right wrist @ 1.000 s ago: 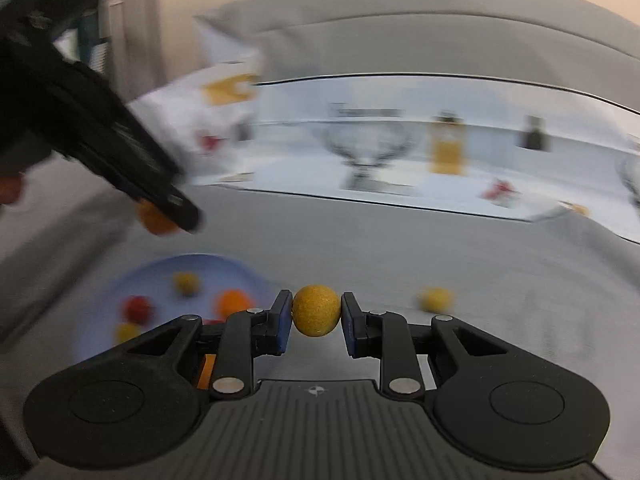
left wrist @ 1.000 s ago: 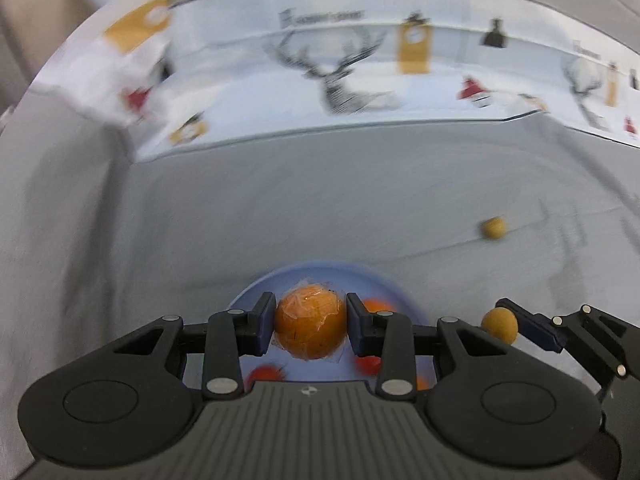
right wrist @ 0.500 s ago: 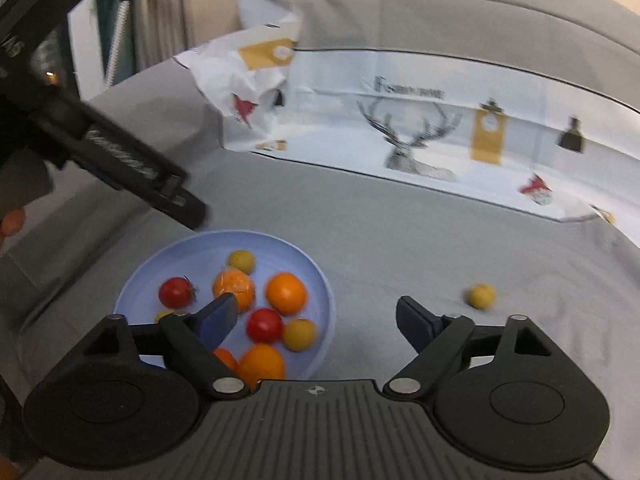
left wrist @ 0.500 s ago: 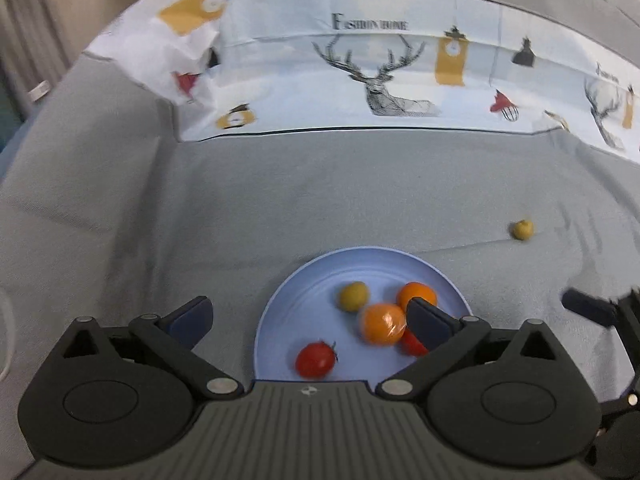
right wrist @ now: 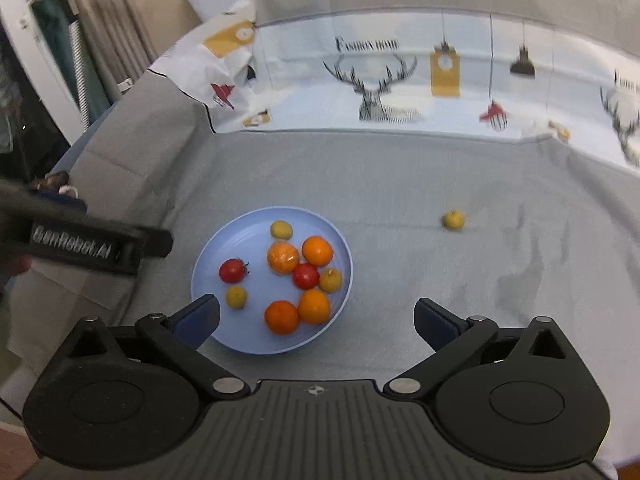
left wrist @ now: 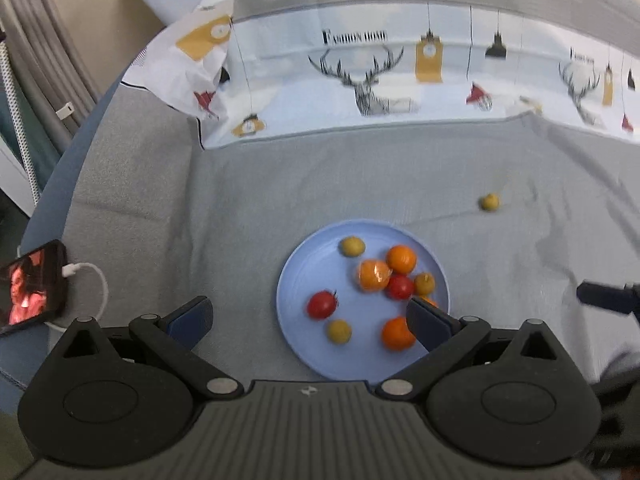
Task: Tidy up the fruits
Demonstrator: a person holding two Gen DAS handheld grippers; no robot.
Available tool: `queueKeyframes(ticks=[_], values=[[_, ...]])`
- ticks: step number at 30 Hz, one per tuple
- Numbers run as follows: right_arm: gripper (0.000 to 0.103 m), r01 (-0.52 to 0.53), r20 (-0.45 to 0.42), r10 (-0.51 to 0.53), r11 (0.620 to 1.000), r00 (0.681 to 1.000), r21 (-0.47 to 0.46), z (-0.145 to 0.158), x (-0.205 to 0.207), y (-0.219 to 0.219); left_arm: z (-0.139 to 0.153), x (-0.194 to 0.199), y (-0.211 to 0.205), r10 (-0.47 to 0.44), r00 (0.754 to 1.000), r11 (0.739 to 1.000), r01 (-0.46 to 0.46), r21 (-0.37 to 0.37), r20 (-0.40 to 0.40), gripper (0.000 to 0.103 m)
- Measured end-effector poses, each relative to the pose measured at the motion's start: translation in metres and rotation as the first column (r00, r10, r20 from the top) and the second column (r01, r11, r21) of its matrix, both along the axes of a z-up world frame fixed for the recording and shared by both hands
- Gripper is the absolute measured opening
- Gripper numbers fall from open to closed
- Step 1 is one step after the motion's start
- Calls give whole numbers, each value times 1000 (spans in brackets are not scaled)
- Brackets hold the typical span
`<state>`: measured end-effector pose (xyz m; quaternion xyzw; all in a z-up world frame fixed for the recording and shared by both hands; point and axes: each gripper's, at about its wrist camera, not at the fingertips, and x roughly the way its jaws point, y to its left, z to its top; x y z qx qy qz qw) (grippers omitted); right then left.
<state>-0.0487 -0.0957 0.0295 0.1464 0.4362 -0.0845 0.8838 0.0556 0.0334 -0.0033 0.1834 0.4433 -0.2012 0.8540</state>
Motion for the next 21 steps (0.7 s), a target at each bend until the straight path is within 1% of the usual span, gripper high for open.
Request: queueKeyframes(ticks=[3, 6, 9, 11, 14, 17, 18, 21], values=[[102, -29, 39, 31, 999, 999, -44, -11, -6, 10, -7, -11, 9, 24, 999, 998, -22, -64, 21, 103], [102, 22, 81, -15, 996, 997, -91, -15, -18, 23, -7, -26, 22, 36, 999, 995, -36, -94, -1, 103], [102, 83, 120, -73, 993, 990, -83, -7, -37, 37, 1, -50, 41, 56, 998, 989, -51, -140, 30, 103], [102, 47, 137, -35, 995, 990, -86, -1, -48, 49, 6, -63, 49, 61, 997, 988, -54, -143, 43, 103], [102, 28, 168, -2, 987, 986, -155, 8, -58, 66, 12, -79, 59, 75, 995, 988, -64, -140, 70, 103], [102, 19, 197, 16, 984, 980, -175, 17, -66, 78, 14, -93, 64, 91, 989, 991, -79, -106, 120, 103], [102, 12, 200, 25, 983, 980, -182, 19, -68, 81, 13, -95, 67, 85, 989, 992, -73, -107, 119, 103], [102, 13, 189, 27, 979, 982, -206, 19, -70, 88, 6, -94, 76, 78, 995, 989, -69, -130, 66, 103]])
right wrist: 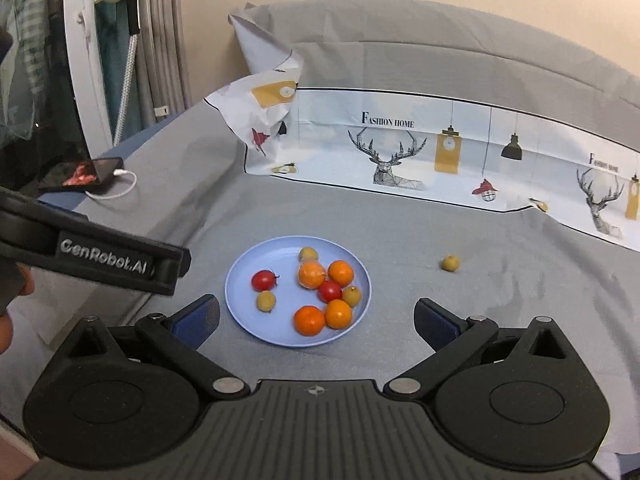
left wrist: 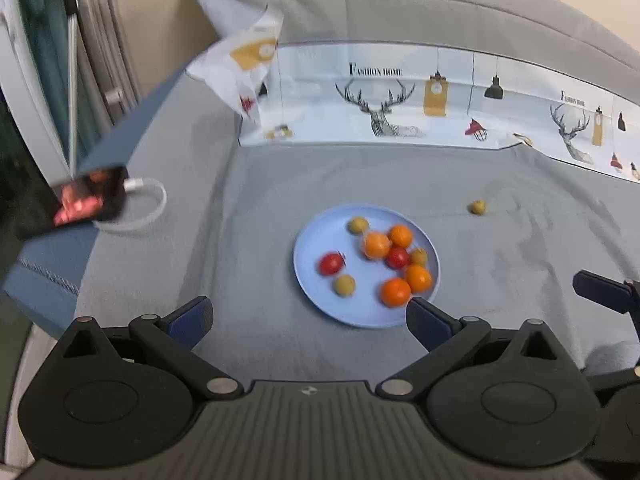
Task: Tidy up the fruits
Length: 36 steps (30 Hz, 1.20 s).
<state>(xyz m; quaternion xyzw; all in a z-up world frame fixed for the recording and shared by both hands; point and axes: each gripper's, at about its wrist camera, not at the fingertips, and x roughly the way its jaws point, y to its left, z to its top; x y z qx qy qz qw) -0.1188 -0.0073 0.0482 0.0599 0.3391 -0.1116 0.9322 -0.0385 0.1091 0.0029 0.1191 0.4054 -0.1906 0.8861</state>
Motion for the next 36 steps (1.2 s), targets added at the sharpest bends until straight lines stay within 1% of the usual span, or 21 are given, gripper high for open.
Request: queueKeyframes(ticks=[2, 3, 6, 9, 13, 16, 21, 26, 36], values=[[102, 2, -6, -2, 1000, 1000, -4, 0, 1, 3, -5, 3, 2, 3, 1000, 1000, -4, -9, -28, 103], [102, 2, 0, -2, 1000, 1000, -6, 0, 1, 4, -5, 4, 3, 6, 1000, 1000, -6, -10, -25, 103], [102, 5, -8, -5, 1000, 1000, -26, -1, 2, 6, -7, 5, 2, 16, 1000, 1000, -17, 17, 23, 103], [102, 16, -30, -17, 999, 999, -28, -6, 7, 5, -11, 9, 0, 6, 999, 999, -7, 39, 37, 103], [102, 40, -51, -41, 999, 998, -17, -14, 15, 4, -18, 18, 5, 12, 1000, 1000, -12, 14, 2, 103], [102, 45, -60, -46, 999, 997, -18, -19, 20, 6, -25, 26, 4, 22, 999, 999, -21, 27, -25, 103], [102, 45, -80, -47, 999, 996, -18, -26, 26, 6, -34, 32, 6, 36, 998, 998, -34, 44, -47, 103], [102, 53, -97, -54, 998, 994, -17, -32, 31, 2, -38, 36, 6, 45, 997, 998, -41, 55, -60, 103], [102, 45, -104, -46, 999, 994, -10, -37, 34, -1, -42, 34, -1, 38, 998, 996, -33, 81, -59, 103]])
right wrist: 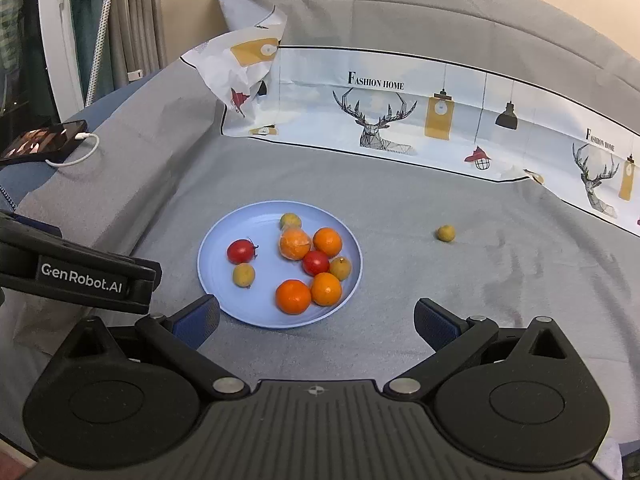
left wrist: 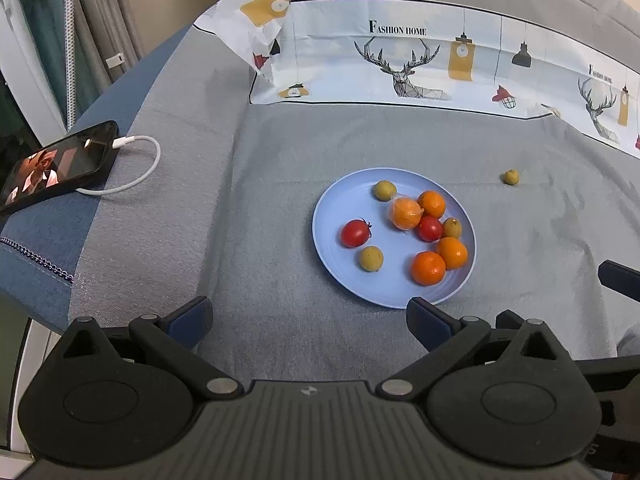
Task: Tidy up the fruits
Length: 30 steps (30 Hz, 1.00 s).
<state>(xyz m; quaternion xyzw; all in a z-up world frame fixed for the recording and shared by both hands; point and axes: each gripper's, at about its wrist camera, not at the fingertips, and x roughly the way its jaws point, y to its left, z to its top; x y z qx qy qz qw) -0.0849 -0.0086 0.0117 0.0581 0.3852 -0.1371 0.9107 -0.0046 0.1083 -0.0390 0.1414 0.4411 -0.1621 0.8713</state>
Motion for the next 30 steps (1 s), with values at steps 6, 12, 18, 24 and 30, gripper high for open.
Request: queueKeyframes(ticks=[6, 12, 18, 24, 30], values=[[102, 4, -1, -4, 1000, 1000, 7, -1, 0, -3, -1, 1, 0, 2, 1000, 1000, -2, 8, -6, 103], [102, 4, -2, -4, 1000, 1000, 9, -2, 1, -3, -2, 4, -1, 5, 1000, 1000, -5, 12, -11, 103], [102, 5, -2, -5, 1000, 1000, 11, -2, 1, -3, -4, 4, -2, 5, 1000, 1000, -4, 19, -13, 103], [102, 3, -3, -3, 1000, 1000, 11, -2, 2, -3, -5, 4, -3, 5, 1000, 1000, -5, 26, -16, 103], [102, 2, -4, -2, 1000, 1000, 13, -4, 4, -4, -8, 7, -4, 12, 1000, 1000, -11, 29, -28, 103]])
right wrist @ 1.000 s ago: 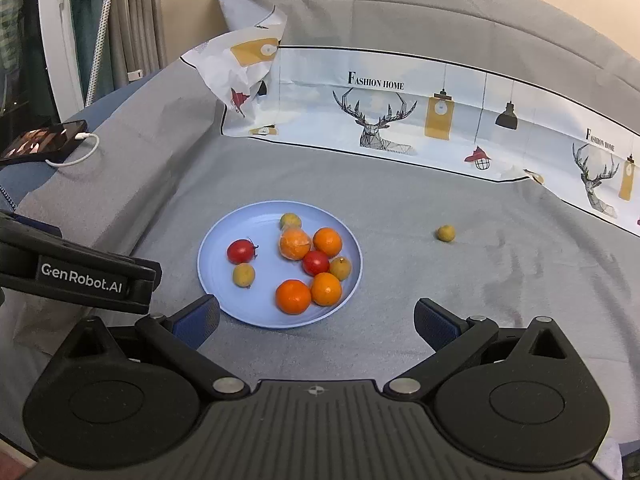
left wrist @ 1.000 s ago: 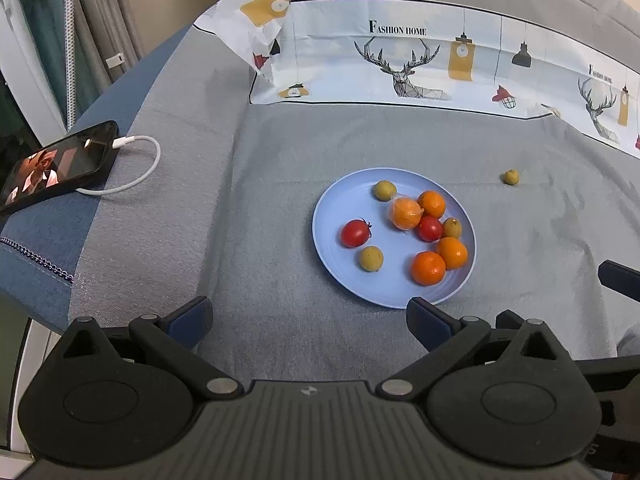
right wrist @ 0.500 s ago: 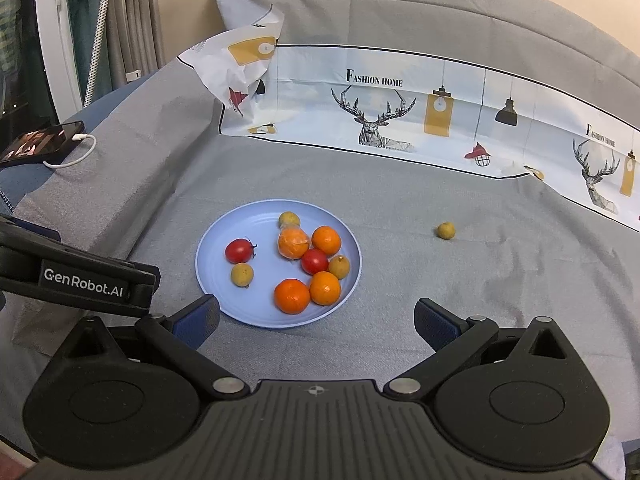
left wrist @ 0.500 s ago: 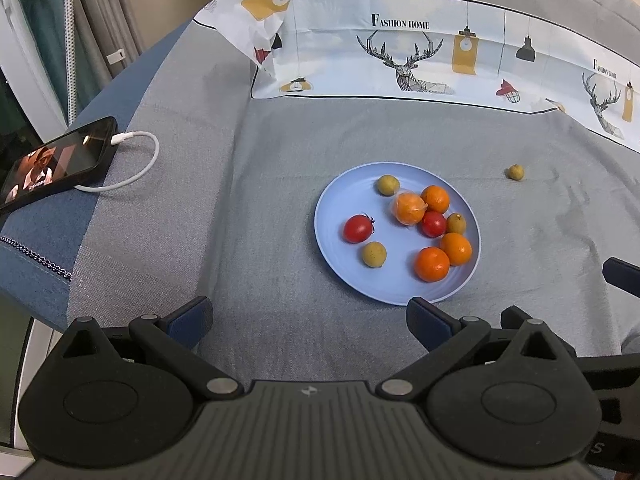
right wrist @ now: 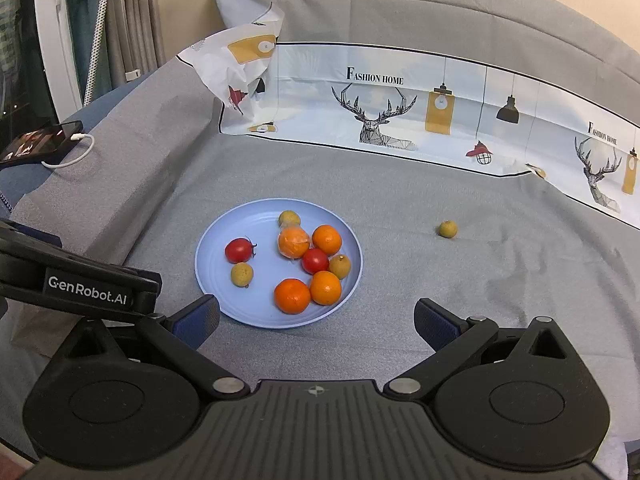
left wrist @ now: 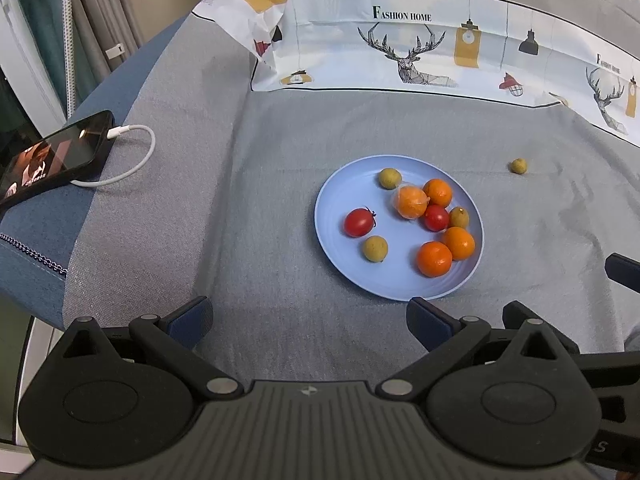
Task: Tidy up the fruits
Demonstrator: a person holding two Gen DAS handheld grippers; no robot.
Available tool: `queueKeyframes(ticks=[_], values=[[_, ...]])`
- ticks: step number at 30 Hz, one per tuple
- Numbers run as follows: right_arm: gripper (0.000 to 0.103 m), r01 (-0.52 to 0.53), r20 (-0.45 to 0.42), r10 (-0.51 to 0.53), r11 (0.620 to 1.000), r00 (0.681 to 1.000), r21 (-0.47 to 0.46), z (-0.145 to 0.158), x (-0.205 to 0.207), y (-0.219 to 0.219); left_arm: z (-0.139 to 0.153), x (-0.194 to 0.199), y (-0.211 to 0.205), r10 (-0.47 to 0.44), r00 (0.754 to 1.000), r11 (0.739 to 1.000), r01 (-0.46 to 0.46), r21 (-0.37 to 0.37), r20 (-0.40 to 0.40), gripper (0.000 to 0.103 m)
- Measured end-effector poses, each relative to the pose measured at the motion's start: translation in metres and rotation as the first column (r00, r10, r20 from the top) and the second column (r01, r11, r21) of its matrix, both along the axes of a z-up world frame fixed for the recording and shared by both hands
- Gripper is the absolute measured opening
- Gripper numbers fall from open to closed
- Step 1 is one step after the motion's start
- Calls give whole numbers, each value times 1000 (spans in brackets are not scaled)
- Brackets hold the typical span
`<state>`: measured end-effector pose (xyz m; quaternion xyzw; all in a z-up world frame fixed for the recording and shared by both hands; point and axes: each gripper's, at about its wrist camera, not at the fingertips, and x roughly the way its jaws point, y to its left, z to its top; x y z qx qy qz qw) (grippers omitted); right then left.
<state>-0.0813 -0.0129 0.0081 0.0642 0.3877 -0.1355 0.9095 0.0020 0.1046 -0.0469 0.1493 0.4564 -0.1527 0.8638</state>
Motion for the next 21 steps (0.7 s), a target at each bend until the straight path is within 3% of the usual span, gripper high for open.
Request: queueKeyframes(ticks=[21], values=[[102, 1, 0, -1, 1000, 1000, 8, -5, 2, -3, -5, 6, -2, 22, 999, 1000, -21, 6, -24, 103]])
